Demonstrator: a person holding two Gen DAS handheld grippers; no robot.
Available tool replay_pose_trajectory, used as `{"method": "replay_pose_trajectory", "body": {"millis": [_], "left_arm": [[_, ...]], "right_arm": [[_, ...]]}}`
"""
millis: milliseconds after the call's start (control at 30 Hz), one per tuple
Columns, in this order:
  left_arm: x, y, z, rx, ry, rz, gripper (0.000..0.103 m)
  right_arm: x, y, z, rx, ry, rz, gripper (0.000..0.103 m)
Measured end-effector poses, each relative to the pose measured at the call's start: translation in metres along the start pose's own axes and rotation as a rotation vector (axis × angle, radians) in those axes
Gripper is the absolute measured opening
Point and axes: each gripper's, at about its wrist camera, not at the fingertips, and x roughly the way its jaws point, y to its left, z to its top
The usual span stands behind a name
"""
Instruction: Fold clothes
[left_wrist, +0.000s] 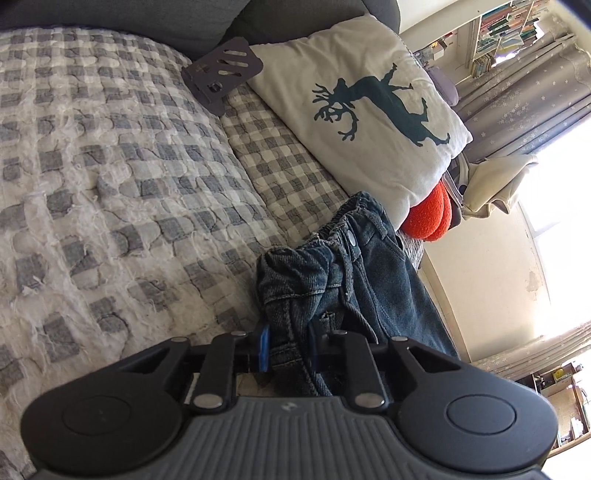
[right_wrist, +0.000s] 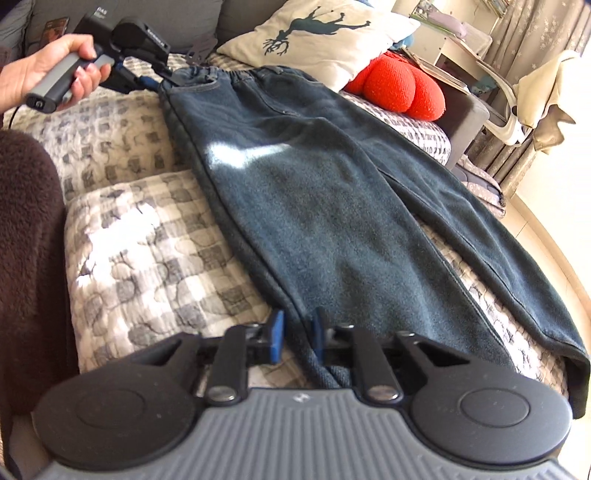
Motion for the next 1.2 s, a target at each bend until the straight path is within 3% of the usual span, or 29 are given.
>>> {"method": "replay_pose_trajectory", "body": {"millis": [433, 600, 733, 767, 833, 900, 967, 1033, 1200], "left_arm": [[-0.044, -0.001, 0.021, 0.093, -0.102, 0.064, 0.013], [-0.041, 0.021, 0.019, 0.075, -0.060, 0.082, 0.013], [-0.041, 0.023, 0.015, 0.125, -0.058, 0.031, 0.016], [-0.041, 0.021, 0.014, 0.142, -0.062, 0.020, 0.018], [-0.040, 0.017, 0.013, 0.164, -0.057, 0.017, 0.022], [-0.037, 0.015, 0.011, 0.186, -0.052, 0.021, 0.029], [-0.032, 0.014, 0.011, 0.198, -0.042, 0.023, 0.036], [-0.029, 0.015, 0.010, 0.199, -0.039, 0.022, 0.037], [-0.026, 0.017, 0.008, 0.216, -0.068, -0.027, 0.037]], "right_arm": [[-0.045, 0.023, 0.022, -0.023, -0.019, 0.137, 0.006], [-0.028, 0.054, 0.022, -0.091, 0.030, 0.121, 0.007], [-0.024, 0.041, 0.022, 0.000, 0.046, 0.169, 0.017], [-0.026, 0.033, 0.024, 0.032, 0.043, 0.188, 0.028], [-0.032, 0.021, 0.032, 0.076, 0.025, 0.213, 0.038], [-0.035, 0.009, 0.045, 0.111, 0.006, 0.232, 0.038], [-0.033, -0.004, 0.067, 0.154, -0.018, 0.243, 0.046], [-0.024, -0.013, 0.093, 0.191, -0.037, 0.236, 0.052], [0.028, -0.017, 0.179, 0.234, -0.061, 0.237, 0.052]]}}
